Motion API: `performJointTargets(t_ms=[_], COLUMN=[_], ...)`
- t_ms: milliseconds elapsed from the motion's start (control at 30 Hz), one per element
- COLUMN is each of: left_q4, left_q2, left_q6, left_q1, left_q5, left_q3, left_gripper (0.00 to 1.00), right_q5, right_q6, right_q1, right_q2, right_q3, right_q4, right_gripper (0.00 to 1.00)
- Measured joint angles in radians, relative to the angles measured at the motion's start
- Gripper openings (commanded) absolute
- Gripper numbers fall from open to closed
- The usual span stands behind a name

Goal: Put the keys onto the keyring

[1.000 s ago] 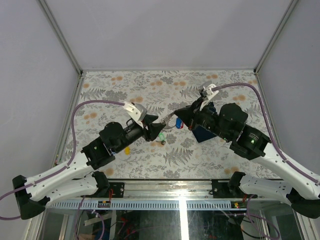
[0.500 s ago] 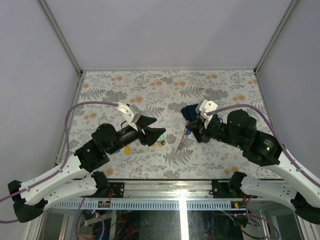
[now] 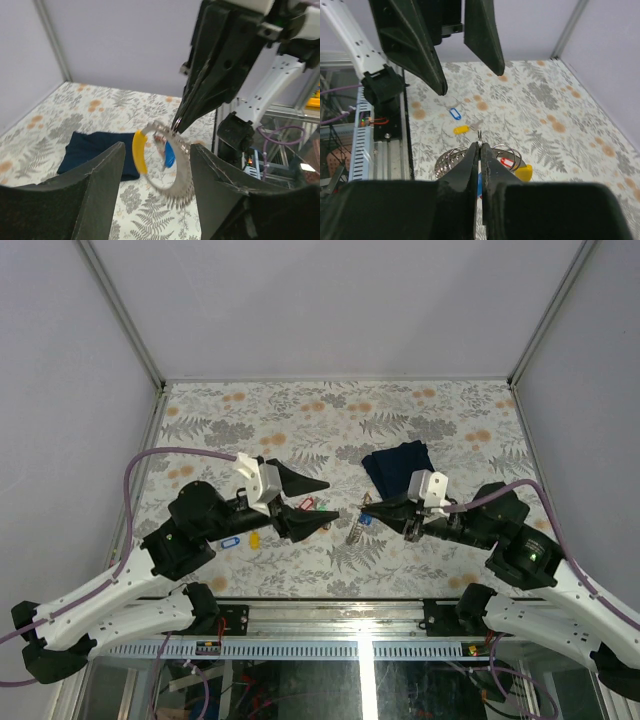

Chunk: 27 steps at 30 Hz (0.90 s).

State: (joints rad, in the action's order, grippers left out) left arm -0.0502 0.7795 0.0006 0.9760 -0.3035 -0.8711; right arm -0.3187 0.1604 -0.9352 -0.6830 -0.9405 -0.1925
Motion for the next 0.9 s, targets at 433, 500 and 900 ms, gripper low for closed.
performJointTargets(t_ms=[433,500,900], left_q4=[-0.103,-0.112,-0.199], left_q2=[0.007,0.008,0.007], left_q6=[0.040,0.040,0.011], left_q1=[0.000,0.000,0.000], left_q5=[-0.334,-0.346,-0.325], left_q3=[-0.060,-0.062,-0.051], left_gripper=[0.35,0.35,0.29], right_q5=[-0.231,-0.251,-0.305], right_q6=[-0.095,-0.108,-0.154], right_q1=[0.000,0.000,0.000], right_q2=[0.016,0.012,-0.041], right_q3=[0.131,0.133,0.134], right_q4=[0.426,0.479,0.624], right_gripper=[0.00,0.00,0.00])
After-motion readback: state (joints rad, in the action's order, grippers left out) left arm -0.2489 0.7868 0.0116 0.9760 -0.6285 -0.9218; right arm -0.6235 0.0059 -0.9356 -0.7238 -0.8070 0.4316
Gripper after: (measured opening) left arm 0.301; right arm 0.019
